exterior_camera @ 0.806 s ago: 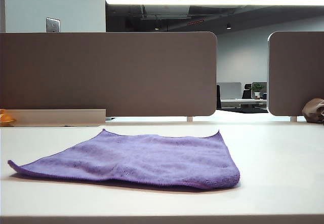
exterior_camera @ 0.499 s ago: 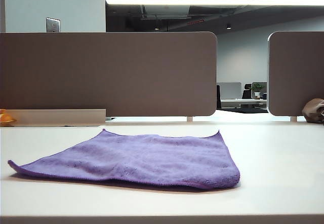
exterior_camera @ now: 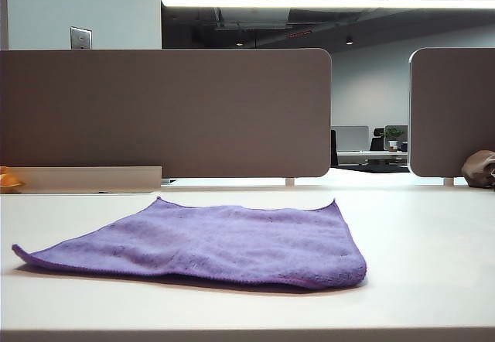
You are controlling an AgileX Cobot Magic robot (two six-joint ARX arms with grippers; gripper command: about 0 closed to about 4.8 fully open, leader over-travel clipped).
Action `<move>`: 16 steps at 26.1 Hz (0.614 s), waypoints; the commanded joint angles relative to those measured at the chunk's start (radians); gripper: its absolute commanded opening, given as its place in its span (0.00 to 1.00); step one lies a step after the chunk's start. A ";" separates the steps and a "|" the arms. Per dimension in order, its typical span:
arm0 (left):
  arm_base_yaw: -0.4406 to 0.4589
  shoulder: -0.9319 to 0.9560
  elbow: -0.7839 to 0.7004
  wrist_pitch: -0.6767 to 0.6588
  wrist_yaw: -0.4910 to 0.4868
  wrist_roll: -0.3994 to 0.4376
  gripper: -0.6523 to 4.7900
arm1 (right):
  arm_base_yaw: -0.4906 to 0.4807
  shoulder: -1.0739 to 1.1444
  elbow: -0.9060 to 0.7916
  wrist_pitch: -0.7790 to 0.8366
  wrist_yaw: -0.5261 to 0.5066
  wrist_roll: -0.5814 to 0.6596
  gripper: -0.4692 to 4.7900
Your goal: Fold the bottom of the cloth upward, then fold it vertically to form a square shape.
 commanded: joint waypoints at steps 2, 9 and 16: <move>0.001 0.000 0.002 0.002 0.004 0.003 0.12 | 0.000 0.002 0.002 -0.005 -0.002 0.004 0.09; 0.001 0.000 0.004 0.006 0.039 -0.026 0.12 | 0.001 0.002 0.002 0.003 -0.008 0.067 0.09; 0.001 0.000 0.090 0.005 0.102 -0.143 0.12 | 0.000 0.002 0.036 0.058 -0.221 0.333 0.09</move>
